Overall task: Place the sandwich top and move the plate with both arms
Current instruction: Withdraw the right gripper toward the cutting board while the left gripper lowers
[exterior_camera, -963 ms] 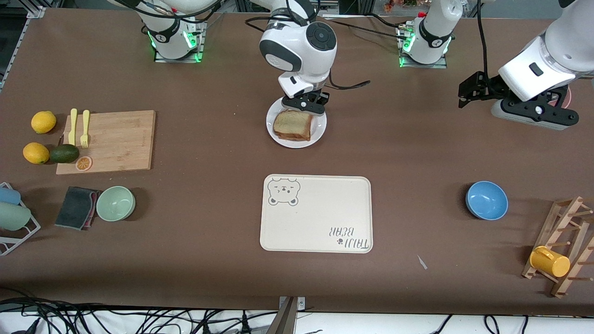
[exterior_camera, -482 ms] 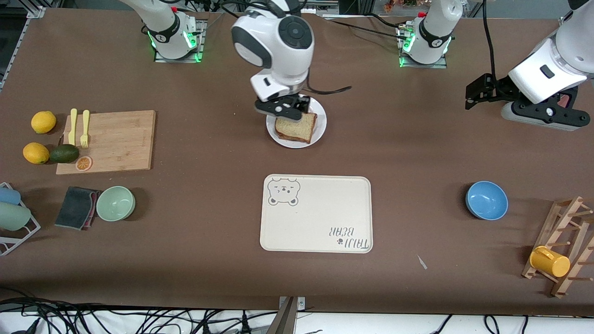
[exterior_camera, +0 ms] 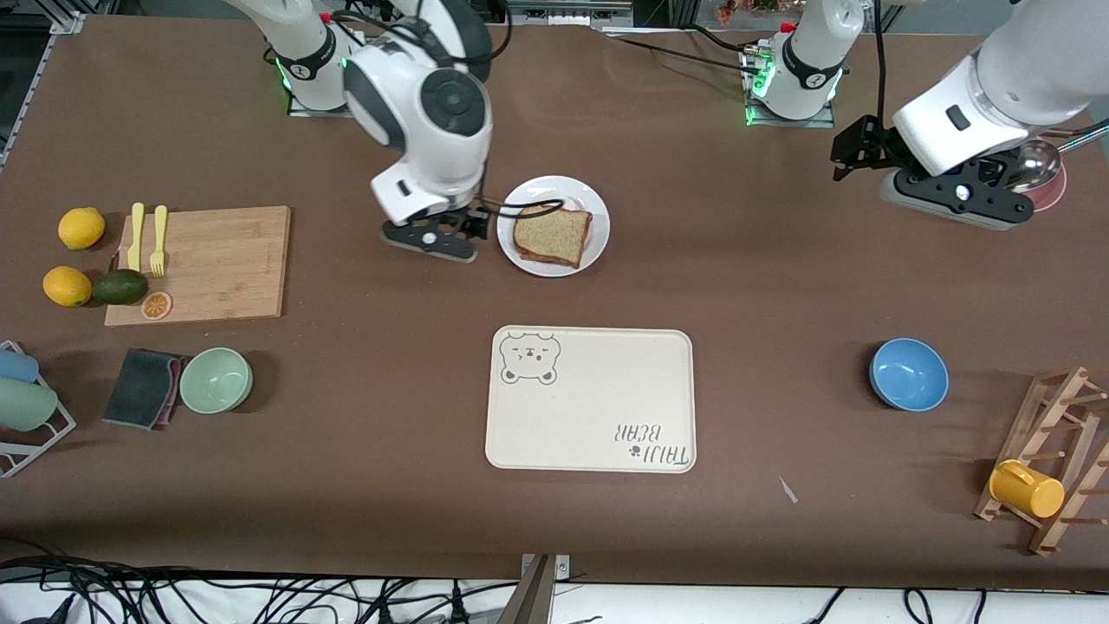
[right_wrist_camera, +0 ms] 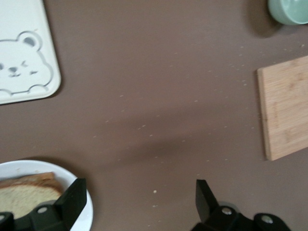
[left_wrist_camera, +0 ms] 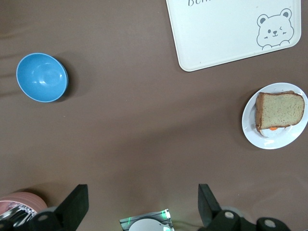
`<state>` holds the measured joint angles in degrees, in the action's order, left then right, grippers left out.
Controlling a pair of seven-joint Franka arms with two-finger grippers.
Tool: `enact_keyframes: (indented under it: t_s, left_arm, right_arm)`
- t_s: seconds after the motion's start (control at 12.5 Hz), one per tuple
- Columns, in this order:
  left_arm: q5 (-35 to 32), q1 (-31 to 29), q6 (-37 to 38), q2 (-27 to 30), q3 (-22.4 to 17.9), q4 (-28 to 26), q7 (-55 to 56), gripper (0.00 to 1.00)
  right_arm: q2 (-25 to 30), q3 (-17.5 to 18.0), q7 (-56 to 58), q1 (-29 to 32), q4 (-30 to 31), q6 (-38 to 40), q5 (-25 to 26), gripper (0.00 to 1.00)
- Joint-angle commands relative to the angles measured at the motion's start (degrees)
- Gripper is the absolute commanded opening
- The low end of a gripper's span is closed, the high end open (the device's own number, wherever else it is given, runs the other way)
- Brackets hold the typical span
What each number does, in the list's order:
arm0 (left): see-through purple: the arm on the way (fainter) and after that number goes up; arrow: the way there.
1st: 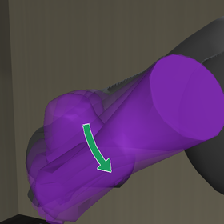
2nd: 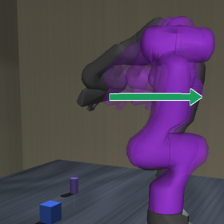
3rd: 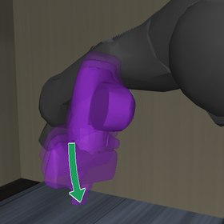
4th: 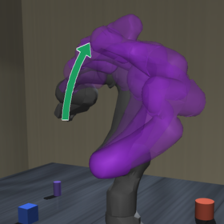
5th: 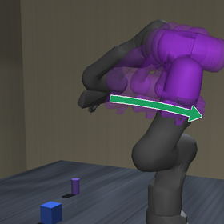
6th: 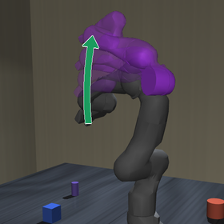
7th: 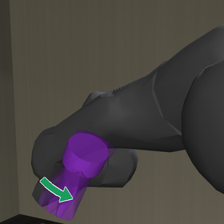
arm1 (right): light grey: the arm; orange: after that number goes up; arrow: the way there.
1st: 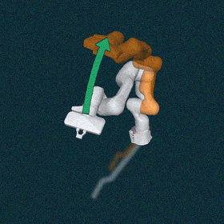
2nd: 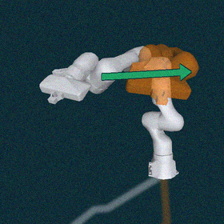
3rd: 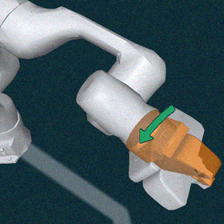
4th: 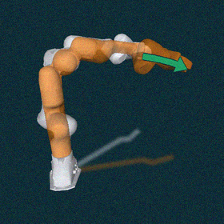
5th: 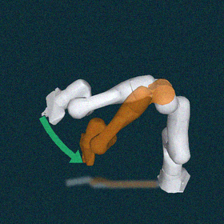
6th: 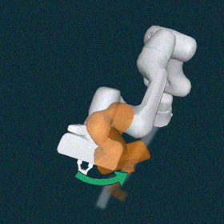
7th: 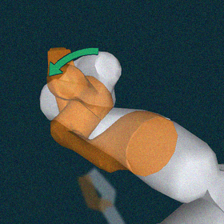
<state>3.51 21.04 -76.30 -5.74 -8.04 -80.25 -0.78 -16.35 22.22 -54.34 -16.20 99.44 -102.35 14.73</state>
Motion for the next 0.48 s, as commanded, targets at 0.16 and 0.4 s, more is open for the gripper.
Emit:
enact_keyframes:
  t_s: [0.16,0.4]
  left_arm:
    - [-1.14,-0.30,1.07,-0.06,-0.92,1.32,0.51,1.00]
    - [-1.40,-0.30,1.07,-0.06,-0.83,1.32,0.34,1.00]
  right_arm:
    - [14.40,-5.94,16.68,9.41,6.55,-1.09,-9.35,1.00]
    - [19.42,-12.71,26.27,11.09,6.90,-0.30,-10.51,1.00]
